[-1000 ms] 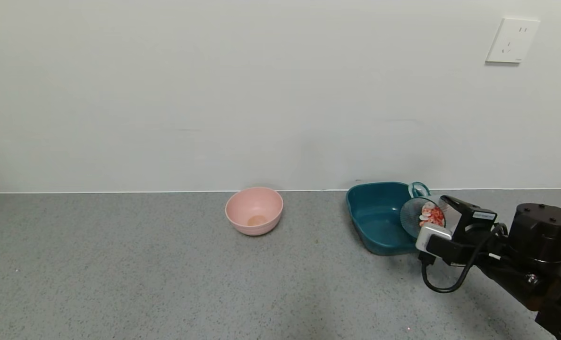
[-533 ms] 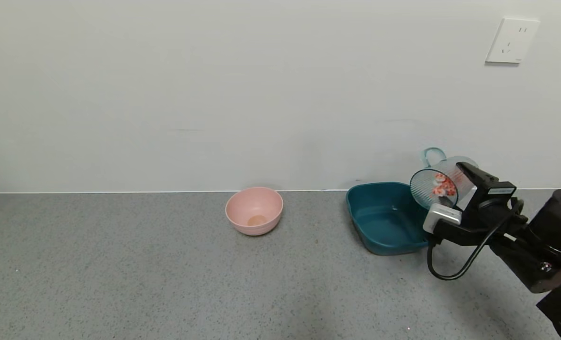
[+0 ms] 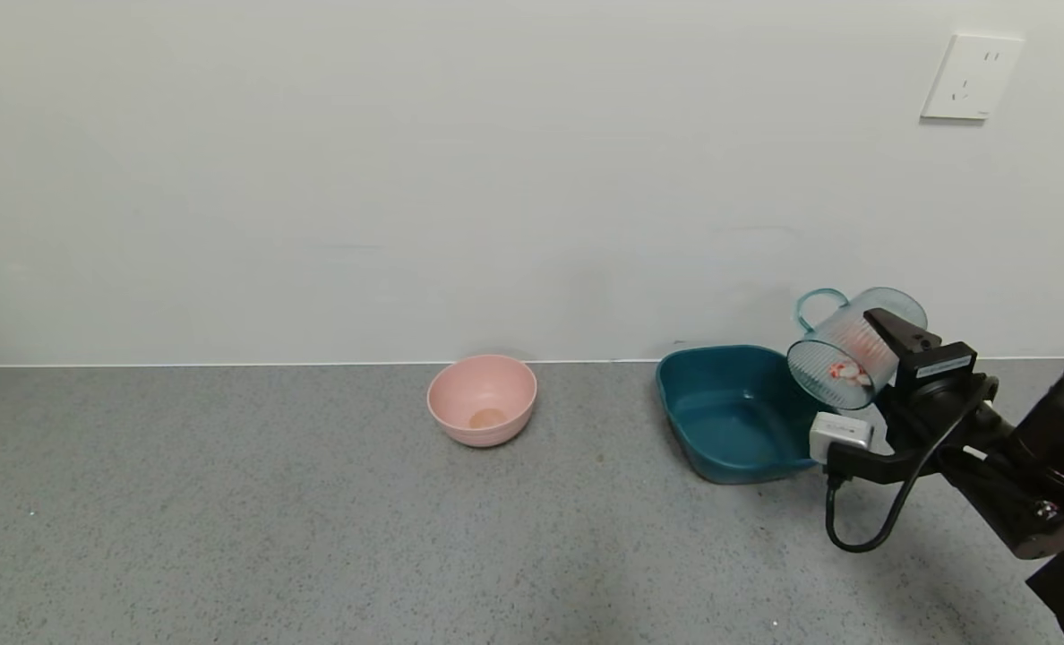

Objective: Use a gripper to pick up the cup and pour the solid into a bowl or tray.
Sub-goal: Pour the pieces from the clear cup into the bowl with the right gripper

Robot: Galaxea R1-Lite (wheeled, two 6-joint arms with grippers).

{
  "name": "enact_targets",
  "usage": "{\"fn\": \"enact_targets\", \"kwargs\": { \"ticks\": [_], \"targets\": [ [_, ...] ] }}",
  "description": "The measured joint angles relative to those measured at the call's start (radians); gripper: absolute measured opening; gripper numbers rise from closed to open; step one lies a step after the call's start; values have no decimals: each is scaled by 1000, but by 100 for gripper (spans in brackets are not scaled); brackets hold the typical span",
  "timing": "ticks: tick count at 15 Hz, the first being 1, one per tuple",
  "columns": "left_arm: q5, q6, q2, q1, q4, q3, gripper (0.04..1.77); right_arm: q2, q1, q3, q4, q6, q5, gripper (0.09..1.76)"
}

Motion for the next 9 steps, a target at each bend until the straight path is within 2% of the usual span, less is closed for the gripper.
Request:
{"fn": "enact_targets", "kwargs": {
  "ticks": [5,9],
  "targets": [
    [0,0,0,0,0,0,172,12,-7,-17,1,-160,-13,131],
    [0,0,0,0,0,0,172,43,-22,-42,1,-216,-75,131]
  ]
}}
